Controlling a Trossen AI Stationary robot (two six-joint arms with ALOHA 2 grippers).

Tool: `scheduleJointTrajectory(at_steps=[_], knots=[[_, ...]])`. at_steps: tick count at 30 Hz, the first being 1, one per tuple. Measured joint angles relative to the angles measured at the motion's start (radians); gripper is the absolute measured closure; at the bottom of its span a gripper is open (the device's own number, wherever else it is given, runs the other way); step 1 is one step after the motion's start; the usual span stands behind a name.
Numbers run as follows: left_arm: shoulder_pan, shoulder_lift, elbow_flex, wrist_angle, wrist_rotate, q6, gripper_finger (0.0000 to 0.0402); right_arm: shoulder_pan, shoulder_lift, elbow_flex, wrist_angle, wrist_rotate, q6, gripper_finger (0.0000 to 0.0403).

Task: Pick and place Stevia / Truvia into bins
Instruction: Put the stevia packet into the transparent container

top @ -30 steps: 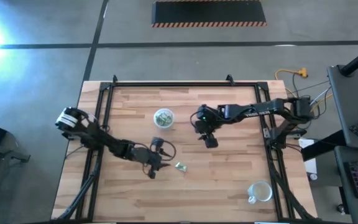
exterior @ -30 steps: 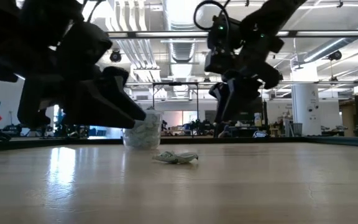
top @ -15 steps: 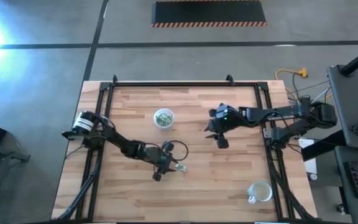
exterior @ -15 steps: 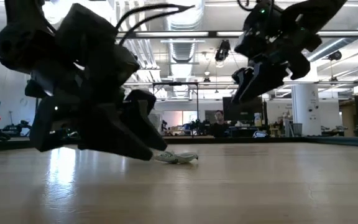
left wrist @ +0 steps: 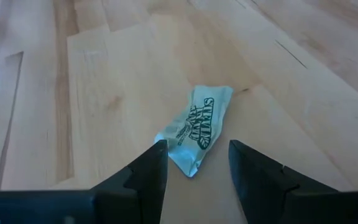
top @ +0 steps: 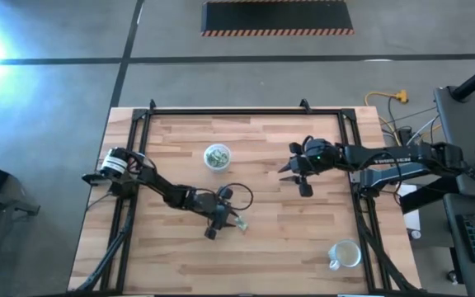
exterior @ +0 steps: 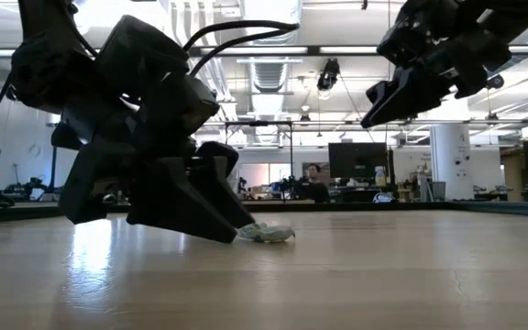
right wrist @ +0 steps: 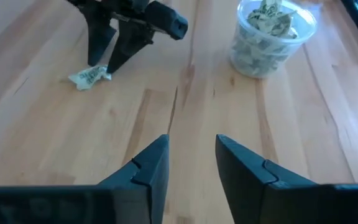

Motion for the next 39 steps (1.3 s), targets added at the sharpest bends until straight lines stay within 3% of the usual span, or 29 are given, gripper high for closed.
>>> scheduleJointTrajectory(at_steps=[14, 27, 39], knots=[[0.001, 0.0, -0.002, -0.006, 0.005, 0.05, 0.0395, 0.0, -0.014, -0.019, 0.021, 0.0, 0.009, 0.0299], [0.002, -0.027, -0.005, -0.013, -0.053, 0.079, 0.0401, 0.0, -0.014, -0.019, 0.023, 0.0, 0.006, 0.0315], [0.001, -0.114, -0.032, -0.016, -0.282, 0.081, 0.0402, 0.0, -0.014, -0.019, 0.018, -0.001, 0.006, 0.0317]])
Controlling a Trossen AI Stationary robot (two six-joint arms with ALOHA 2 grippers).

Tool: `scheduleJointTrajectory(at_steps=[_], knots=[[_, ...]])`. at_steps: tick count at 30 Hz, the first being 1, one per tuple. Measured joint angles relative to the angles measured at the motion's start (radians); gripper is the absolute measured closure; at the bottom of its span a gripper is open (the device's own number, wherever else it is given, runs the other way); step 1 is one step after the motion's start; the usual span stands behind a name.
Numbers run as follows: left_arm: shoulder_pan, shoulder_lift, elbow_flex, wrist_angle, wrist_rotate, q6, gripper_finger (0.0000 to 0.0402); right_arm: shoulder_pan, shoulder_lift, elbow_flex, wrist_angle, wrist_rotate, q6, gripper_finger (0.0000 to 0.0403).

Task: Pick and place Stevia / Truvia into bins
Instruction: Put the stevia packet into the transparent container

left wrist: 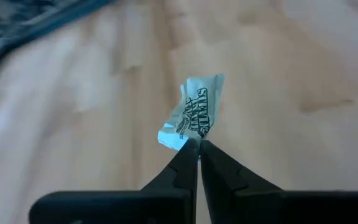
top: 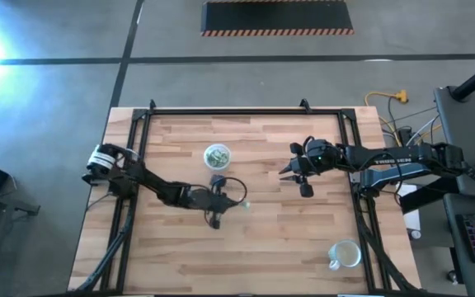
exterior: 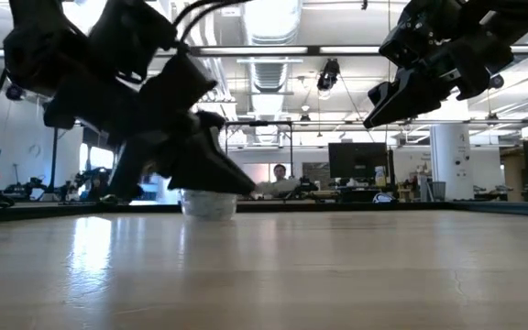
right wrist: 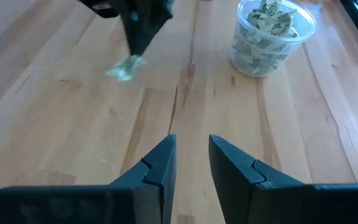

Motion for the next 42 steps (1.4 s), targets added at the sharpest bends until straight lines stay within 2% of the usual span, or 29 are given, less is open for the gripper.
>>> scheduleJointTrajectory(at_steps=[5, 11, 17, 20, 28, 33, 38, 42], knots=[[0.0, -0.095, -0.035, -0.019, -0.215, 0.001, 0.0402, 0.0, 0.0, 0.0, 0.0, 0.0, 0.0, 0.0323], [0.0, -0.255, -0.07, -0.142, -0.478, -0.015, 0.0402, 0.0, 0.0, 0.0, 0.001, -0.001, 0.0, 0.0325], [0.001, -0.384, -0.072, -0.305, -0.67, -0.03, 0.0402, 0.0, 0.0, 0.0, 0.003, -0.001, 0.0, 0.0325], [0.01, -0.436, -0.072, -0.378, -0.726, -0.035, 0.0401, 0.0, 0.0, 0.0, 0.003, -0.001, 0.0, 0.0329], [0.081, -0.516, -0.073, -0.578, -0.709, -0.162, 0.0401, 0.0, 0.0, 0.0, 0.006, -0.001, 0.0, 0.0326], [0.139, -0.504, -0.074, -0.578, -0.557, -0.188, 0.0401, 0.0, 0.0, 0.0, 0.007, -0.001, 0.0, 0.0328], [0.195, -0.474, -0.074, -0.581, -0.491, -0.208, 0.0401, 0.0, 0.0, 0.0, 0.008, -0.001, 0.0, 0.0334], [0.239, -0.466, -0.074, -0.581, -0.384, -0.214, 0.0401, 0.0, 0.0, 0.0, 0.008, -0.001, 0.0, 0.0335]])
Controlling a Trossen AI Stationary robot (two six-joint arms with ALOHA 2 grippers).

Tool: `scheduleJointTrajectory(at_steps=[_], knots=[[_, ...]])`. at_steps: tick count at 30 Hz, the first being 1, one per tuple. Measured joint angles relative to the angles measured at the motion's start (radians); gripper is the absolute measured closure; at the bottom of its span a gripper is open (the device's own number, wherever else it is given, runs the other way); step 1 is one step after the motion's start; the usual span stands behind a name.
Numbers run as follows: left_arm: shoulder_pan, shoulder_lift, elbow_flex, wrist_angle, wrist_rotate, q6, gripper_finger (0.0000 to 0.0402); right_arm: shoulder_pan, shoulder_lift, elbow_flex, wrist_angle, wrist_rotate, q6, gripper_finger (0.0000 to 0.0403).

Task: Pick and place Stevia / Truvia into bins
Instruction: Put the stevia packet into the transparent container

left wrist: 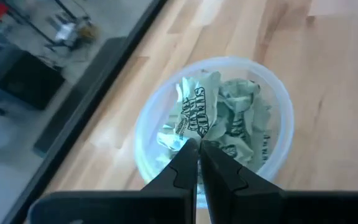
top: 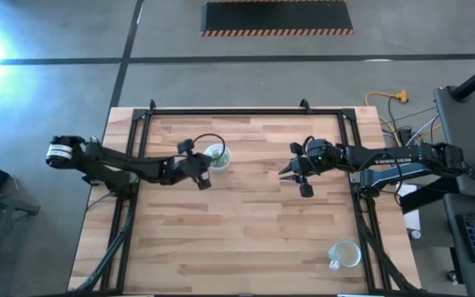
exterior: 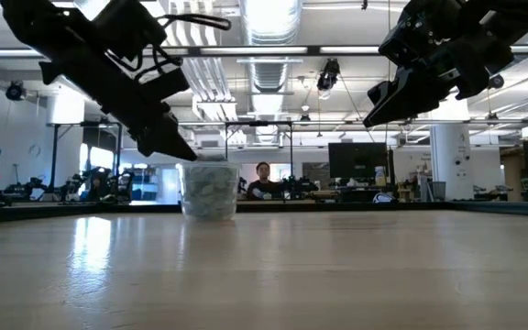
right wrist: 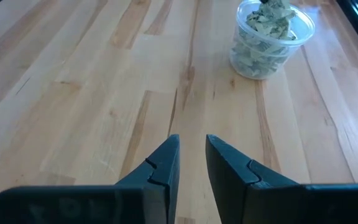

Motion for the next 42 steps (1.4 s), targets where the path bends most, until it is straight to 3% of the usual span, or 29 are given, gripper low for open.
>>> scheduleJointTrajectory(at_steps=[6, 20, 33, 42], knots=[[0.06, 0.004, 0.0, -0.021, 0.092, -0.018, 0.0401, 0.0, 0.0, 0.0, 0.0, 0.0, 0.0, 0.0335], [0.074, 0.002, 0.001, -0.038, 0.088, -0.026, 0.04, 0.0, 0.0, 0.0, 0.002, 0.0, 0.0, 0.0335], [0.074, -0.009, 0.003, -0.013, 0.084, -0.018, 0.0287, 0.0, 0.0, -0.005, 0.008, 0.0, 0.0, 0.0335], [0.074, -0.044, 0.004, -0.012, 0.084, -0.019, 0.0267, 0.0, 0.0, -0.011, 0.017, 0.0, 0.0, 0.0335]])
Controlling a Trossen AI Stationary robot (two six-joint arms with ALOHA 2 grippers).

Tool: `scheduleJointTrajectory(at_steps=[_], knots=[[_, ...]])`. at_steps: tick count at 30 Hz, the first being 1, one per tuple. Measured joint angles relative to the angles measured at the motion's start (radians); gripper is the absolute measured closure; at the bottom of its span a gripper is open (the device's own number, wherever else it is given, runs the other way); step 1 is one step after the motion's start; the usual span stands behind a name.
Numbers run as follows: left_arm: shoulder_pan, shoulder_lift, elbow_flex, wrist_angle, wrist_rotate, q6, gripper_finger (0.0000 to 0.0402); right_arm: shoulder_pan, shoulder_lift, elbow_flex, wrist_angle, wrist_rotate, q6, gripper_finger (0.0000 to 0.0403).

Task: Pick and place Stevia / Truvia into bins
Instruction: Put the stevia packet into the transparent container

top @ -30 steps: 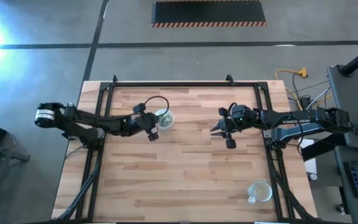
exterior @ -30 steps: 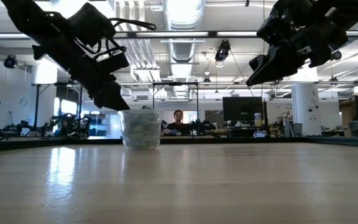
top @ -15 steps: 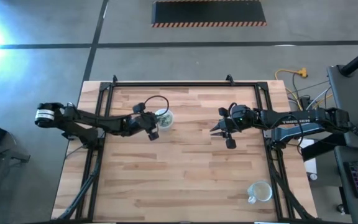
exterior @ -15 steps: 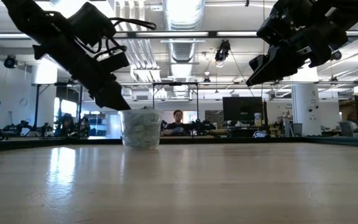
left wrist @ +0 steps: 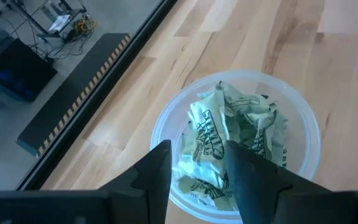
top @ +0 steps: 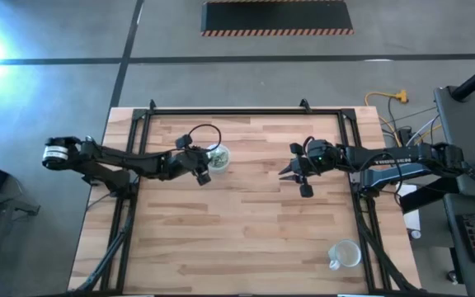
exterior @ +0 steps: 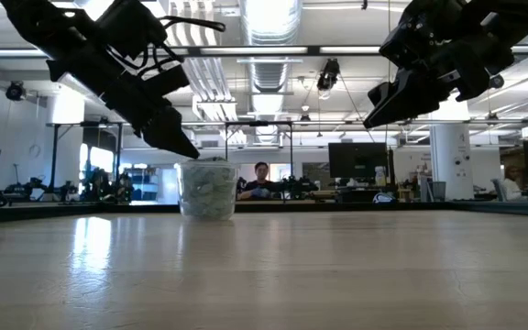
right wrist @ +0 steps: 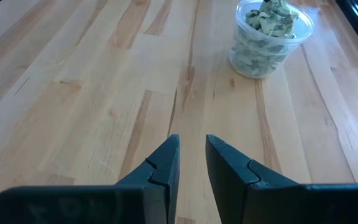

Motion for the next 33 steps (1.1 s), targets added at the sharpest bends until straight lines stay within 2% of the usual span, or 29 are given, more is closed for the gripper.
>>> scheduleJointTrajectory(at_steps=[8, 12, 18, 22, 27, 33], knots=[[0.0, -0.026, 0.0, 0.001, 0.0, 0.019, 0.0267, 0.0, 0.0, 0.0, 0.0, 0.0, 0.0, 0.0335], [0.007, -0.018, 0.0, 0.065, 0.002, 0.067, 0.0267, 0.0, 0.0, -0.001, 0.002, 0.0, 0.0, 0.0335], [0.043, 0.015, 0.01, 0.131, 0.127, 0.116, 0.0267, 0.0, 0.0, -0.002, 0.01, 0.0, 0.0, 0.0335], [0.066, 0.051, 0.032, 0.129, 0.141, 0.125, 0.0267, 0.0, 0.0, -0.002, 0.012, 0.0, 0.0, 0.0335], [0.1, 0.103, 0.058, 0.128, 0.228, 0.117, 0.0268, 0.0, 0.0, -0.002, 0.012, 0.0, 0.0, 0.0335], [0.142, 0.159, 0.064, 0.106, 0.296, 0.096, 0.0291, 0.0, 0.0, -0.002, 0.011, 0.0, 0.0, 0.0335]])
